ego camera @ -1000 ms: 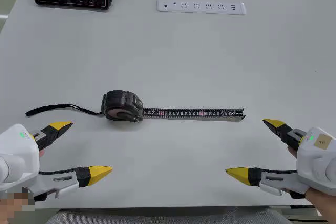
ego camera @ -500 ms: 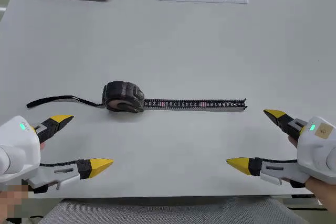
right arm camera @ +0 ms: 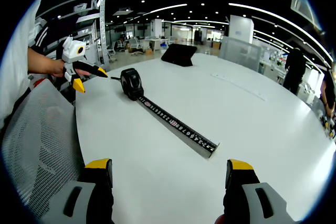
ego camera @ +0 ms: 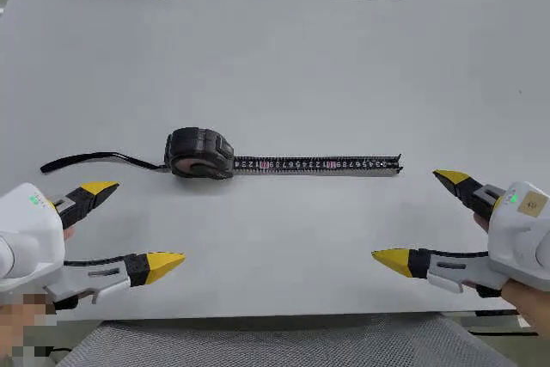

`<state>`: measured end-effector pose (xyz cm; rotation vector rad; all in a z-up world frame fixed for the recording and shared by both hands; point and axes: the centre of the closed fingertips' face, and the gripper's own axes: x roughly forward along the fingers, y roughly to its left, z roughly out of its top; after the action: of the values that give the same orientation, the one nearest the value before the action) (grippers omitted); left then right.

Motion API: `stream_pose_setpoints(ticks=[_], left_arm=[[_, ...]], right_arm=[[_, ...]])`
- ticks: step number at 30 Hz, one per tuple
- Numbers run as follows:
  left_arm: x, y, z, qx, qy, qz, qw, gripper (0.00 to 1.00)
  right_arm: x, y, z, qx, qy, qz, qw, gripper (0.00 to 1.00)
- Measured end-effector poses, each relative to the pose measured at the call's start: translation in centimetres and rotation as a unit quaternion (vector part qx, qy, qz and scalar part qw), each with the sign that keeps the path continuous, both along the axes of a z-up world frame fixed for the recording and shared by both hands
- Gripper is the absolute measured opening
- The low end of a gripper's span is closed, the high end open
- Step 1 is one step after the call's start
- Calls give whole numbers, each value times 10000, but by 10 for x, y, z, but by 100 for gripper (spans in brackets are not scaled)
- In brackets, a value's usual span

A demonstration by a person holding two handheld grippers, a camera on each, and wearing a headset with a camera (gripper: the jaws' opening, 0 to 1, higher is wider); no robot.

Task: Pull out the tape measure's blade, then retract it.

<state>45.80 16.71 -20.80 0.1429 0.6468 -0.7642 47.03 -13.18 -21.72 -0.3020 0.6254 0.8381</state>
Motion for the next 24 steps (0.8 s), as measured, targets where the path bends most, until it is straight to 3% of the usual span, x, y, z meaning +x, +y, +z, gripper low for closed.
stream_pose_setpoints(ticks=[24], left_arm=[[1, 0, 0, 0, 1, 16, 10000, 79]], right_arm=[[-1, -2, -1, -29, -7, 13, 10000, 88]])
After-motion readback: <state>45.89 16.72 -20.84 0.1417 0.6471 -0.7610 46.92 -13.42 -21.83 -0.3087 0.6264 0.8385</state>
